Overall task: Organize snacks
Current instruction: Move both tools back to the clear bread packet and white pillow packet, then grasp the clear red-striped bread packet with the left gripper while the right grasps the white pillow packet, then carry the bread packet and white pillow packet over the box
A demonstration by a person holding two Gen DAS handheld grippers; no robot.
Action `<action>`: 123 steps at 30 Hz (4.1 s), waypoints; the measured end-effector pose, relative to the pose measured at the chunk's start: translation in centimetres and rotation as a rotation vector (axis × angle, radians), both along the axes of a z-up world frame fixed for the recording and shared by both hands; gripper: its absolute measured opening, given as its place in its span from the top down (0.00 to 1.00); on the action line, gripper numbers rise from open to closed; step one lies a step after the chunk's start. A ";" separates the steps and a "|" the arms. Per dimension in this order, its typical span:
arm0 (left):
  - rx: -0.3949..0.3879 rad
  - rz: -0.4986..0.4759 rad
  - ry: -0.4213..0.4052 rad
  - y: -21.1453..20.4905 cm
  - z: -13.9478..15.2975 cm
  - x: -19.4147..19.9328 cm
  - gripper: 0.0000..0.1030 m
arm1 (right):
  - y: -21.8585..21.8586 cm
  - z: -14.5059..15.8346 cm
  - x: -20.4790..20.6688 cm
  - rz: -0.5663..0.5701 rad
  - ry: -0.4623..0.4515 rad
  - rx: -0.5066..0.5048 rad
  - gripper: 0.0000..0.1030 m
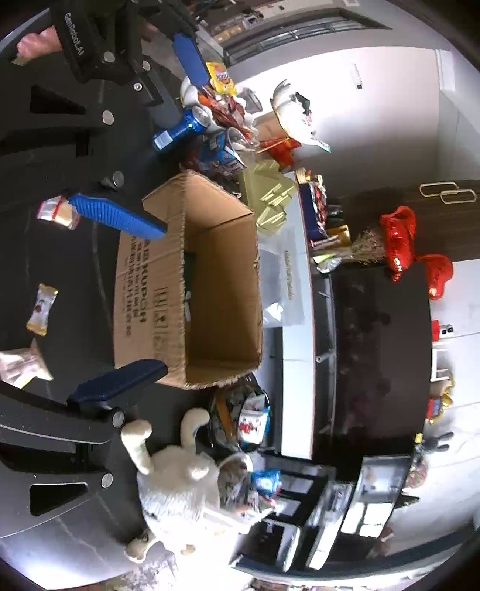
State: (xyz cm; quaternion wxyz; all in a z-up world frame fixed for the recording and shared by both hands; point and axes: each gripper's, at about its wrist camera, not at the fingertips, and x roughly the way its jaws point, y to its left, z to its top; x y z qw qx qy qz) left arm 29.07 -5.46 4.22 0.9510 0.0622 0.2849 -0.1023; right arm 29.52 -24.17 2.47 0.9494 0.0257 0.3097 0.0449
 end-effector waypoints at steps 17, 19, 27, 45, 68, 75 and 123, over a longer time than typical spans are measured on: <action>0.039 0.085 -0.037 -0.3 -4.4 -5.1 0.03 | -1.7 -3.6 -6.4 -0.124 -0.028 -0.065 0.20; 0.038 0.093 -0.003 -0.3 -5.2 -4.7 0.03 | -2.1 -4.5 -6.2 -0.128 0.007 -0.059 0.20; 0.058 0.085 0.069 -0.9 -8.8 -4.5 0.03 | -3.3 -7.4 -6.2 -0.170 0.075 -0.072 0.20; 0.056 0.071 0.227 -2.1 -15.2 -0.2 0.12 | -4.7 -15.0 -3.4 -0.169 0.267 -0.014 0.21; -0.017 0.074 0.403 -2.3 -19.4 3.3 0.63 | -4.8 -16.8 -2.0 -0.195 0.316 -0.012 0.54; -0.030 0.047 0.393 -2.3 -19.3 2.9 0.67 | -4.2 -16.3 -2.3 -0.175 0.290 -0.024 0.70; -0.094 -0.053 0.061 -1.8 -1.7 -0.6 0.67 | 0.5 -1.0 -2.7 0.042 -0.030 0.072 0.70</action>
